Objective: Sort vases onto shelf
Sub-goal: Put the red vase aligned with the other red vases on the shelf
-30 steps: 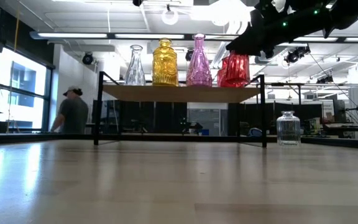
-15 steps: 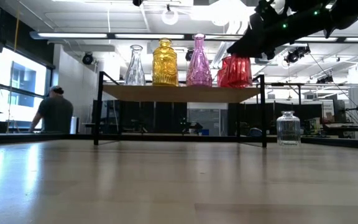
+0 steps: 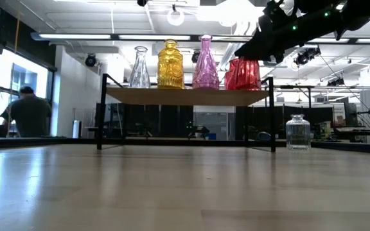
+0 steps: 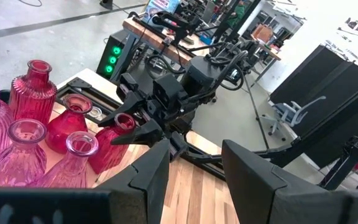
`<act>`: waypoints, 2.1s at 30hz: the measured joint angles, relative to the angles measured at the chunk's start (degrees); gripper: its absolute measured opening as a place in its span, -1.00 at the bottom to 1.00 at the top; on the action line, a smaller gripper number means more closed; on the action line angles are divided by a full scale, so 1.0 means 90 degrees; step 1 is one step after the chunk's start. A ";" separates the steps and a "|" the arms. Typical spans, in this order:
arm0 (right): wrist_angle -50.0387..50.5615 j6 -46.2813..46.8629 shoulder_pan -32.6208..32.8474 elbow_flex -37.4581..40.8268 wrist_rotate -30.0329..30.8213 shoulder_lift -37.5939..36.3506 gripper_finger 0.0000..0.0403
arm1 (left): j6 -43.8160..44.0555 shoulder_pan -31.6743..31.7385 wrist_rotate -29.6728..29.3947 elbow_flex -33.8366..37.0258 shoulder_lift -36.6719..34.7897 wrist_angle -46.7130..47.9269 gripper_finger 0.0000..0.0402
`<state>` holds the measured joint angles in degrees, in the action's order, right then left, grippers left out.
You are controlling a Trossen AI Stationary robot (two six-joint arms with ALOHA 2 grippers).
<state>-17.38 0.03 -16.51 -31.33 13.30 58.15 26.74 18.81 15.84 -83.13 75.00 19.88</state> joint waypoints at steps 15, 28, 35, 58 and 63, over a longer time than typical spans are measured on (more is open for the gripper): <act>-0.0014 0.0004 0.0000 0.0000 -0.0100 0.0000 -0.23 | -0.0342 0.0000 0.0000 0.0000 0.0000 0.0000 -0.30; -0.0220 0.0000 0.0000 -0.0005 0.0073 0.0004 -0.13 | -0.0381 0.0000 0.0000 0.0000 0.0000 0.0002 -0.30; -0.0464 -0.0156 0.0000 -0.0005 0.0157 0.0005 -0.15 | -0.0381 0.0000 0.0000 0.0000 0.0000 0.0002 -0.30; -0.0750 -0.0522 0.0000 -0.0297 0.0129 0.0010 -0.15 | -0.0442 -0.0002 0.0000 0.0000 0.0000 0.0008 -0.30; -0.0276 -0.0559 0.0009 -0.0682 0.0124 -0.0026 -0.15 | -0.0444 -0.0002 0.0000 0.0000 0.0000 0.0026 -0.30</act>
<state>-19.86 -4.99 -16.43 -37.47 14.41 57.92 22.74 18.79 15.84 -83.13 75.00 20.11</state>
